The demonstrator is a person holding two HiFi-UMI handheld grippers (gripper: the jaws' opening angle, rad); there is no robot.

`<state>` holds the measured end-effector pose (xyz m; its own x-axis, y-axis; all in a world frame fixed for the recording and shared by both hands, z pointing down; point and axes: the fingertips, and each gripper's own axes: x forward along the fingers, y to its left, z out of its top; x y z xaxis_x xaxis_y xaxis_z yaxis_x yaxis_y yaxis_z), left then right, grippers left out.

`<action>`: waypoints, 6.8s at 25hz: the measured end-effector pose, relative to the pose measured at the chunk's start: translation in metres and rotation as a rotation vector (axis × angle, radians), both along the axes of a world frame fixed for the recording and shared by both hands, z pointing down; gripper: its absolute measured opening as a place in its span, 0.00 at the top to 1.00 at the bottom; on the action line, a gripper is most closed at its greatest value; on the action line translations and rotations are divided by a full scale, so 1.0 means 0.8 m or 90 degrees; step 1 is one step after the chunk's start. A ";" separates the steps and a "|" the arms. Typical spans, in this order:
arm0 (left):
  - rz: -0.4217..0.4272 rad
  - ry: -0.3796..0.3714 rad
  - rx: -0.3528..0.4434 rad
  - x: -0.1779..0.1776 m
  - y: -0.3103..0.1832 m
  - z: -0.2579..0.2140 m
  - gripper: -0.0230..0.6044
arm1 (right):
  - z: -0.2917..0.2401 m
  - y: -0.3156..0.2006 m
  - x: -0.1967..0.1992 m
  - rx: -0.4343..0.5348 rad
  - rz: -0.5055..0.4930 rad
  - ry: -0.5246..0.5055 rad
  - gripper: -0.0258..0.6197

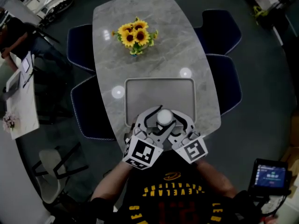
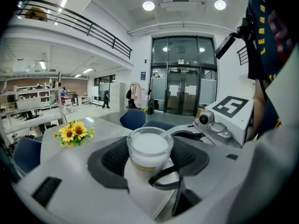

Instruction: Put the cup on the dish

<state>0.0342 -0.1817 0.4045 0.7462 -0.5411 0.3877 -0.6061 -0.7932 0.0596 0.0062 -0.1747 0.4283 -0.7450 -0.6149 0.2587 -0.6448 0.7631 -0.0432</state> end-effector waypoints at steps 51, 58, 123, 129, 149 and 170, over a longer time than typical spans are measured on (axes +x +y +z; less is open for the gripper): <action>-0.025 -0.167 -0.120 0.007 -0.070 0.209 0.54 | 0.207 -0.068 0.010 -0.060 -0.085 0.170 0.58; -0.028 -0.177 -0.129 0.002 -0.069 0.222 0.54 | 0.218 -0.070 0.006 -0.058 -0.091 0.212 0.58; -0.130 -0.158 -0.102 -0.028 -0.072 0.222 0.53 | 0.238 -0.064 0.033 -0.149 -0.046 0.185 0.58; -0.147 -0.109 -0.108 -0.037 -0.045 0.185 0.53 | 0.192 -0.063 0.039 -0.168 -0.009 0.108 0.58; -0.215 0.131 0.032 -0.087 -0.007 -0.035 0.64 | -0.021 -0.043 0.018 -0.073 0.048 -0.034 0.90; -0.221 0.181 0.079 -0.067 -0.011 -0.126 0.96 | -0.149 -0.044 0.022 0.080 0.065 -0.109 0.90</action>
